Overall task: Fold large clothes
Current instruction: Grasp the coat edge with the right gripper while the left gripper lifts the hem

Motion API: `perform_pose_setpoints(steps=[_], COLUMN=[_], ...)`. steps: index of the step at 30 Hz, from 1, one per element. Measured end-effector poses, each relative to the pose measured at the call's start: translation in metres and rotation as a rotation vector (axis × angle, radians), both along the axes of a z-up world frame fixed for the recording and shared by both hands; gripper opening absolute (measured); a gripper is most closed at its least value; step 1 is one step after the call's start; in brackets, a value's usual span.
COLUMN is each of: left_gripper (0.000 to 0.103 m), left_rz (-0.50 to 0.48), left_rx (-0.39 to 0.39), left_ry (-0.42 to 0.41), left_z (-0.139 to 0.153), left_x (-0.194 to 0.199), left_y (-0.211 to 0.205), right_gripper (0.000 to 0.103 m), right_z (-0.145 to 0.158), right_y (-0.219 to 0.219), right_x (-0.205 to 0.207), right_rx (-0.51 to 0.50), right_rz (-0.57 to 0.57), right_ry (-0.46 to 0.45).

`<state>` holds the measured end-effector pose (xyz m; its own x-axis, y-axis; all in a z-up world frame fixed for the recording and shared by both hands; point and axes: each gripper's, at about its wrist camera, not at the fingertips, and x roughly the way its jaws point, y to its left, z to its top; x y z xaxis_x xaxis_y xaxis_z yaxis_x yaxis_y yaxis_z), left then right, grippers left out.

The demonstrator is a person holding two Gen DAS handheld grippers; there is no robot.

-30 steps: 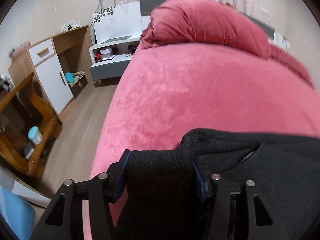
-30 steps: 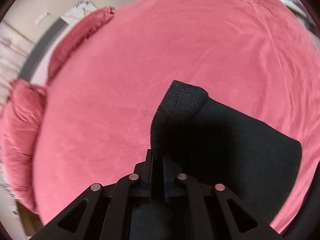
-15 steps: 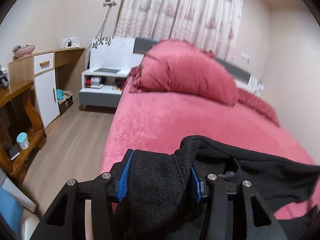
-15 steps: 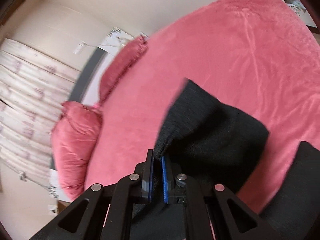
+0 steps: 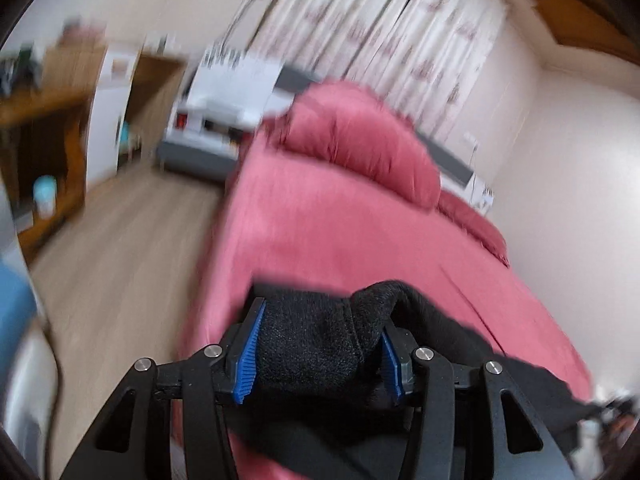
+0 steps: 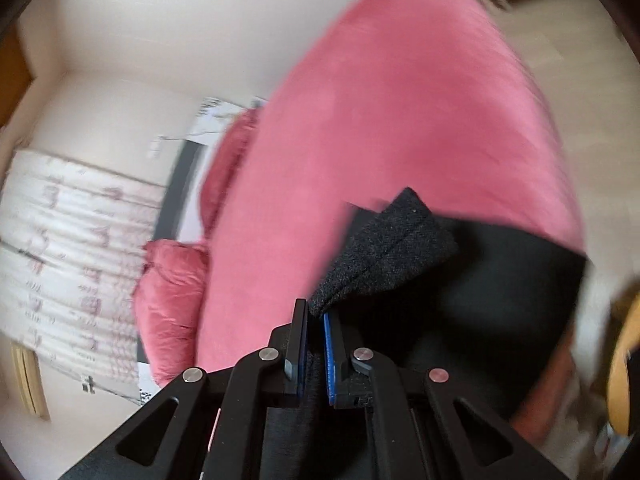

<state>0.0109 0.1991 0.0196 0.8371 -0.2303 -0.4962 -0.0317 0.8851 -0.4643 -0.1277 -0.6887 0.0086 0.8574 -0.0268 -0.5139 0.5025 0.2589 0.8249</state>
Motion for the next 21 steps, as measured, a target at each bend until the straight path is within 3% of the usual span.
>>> perform_pose_setpoints(steps=[2,4,6,8,12,15,16,19,21], left_gripper=[0.051,0.053,0.061,0.063,0.065,0.071,0.078,0.082,0.083], left_rz=[0.015,0.04,0.081,0.133,0.187,0.179,0.183,0.192,0.199], left_rx=[-0.071,-0.139,-0.232,-0.327,-0.465,-0.522,-0.539,-0.534,-0.54], left_ry=[0.037,0.059,0.106,0.151,0.178,0.165,0.167,0.173,0.179], left_z=[-0.006,-0.013,-0.026,-0.04,-0.052,-0.051,-0.052,-0.051,-0.052], left_x=[0.0,0.0,-0.003,-0.006,-0.019,-0.024,-0.026,-0.015,-0.012], left_y=[0.005,0.007,0.009,0.011,0.014,0.012,0.01,0.005,0.004], right_gripper=[0.007,0.009,0.013,0.034,0.04,0.044,0.047,0.047,0.034], right_z=[-0.037,-0.065,-0.078,-0.089,-0.102,-0.1,-0.099,-0.094,-0.089], right_y=[0.003,0.005,0.006,0.01,0.012,0.005,0.003,-0.011,-0.018], right_x=[-0.015,-0.025,-0.029,-0.03,-0.036,-0.038,-0.04,-0.034,-0.024], right_rx=[0.029,0.075,0.097,0.135,0.21,0.21,0.201,0.16,0.146], right_rz=[-0.021,-0.058,-0.08,-0.091,-0.125,-0.126,-0.132,-0.144,-0.127], right_ry=[0.06,0.023,-0.009,-0.072,-0.151,-0.156,-0.155,-0.103,-0.055])
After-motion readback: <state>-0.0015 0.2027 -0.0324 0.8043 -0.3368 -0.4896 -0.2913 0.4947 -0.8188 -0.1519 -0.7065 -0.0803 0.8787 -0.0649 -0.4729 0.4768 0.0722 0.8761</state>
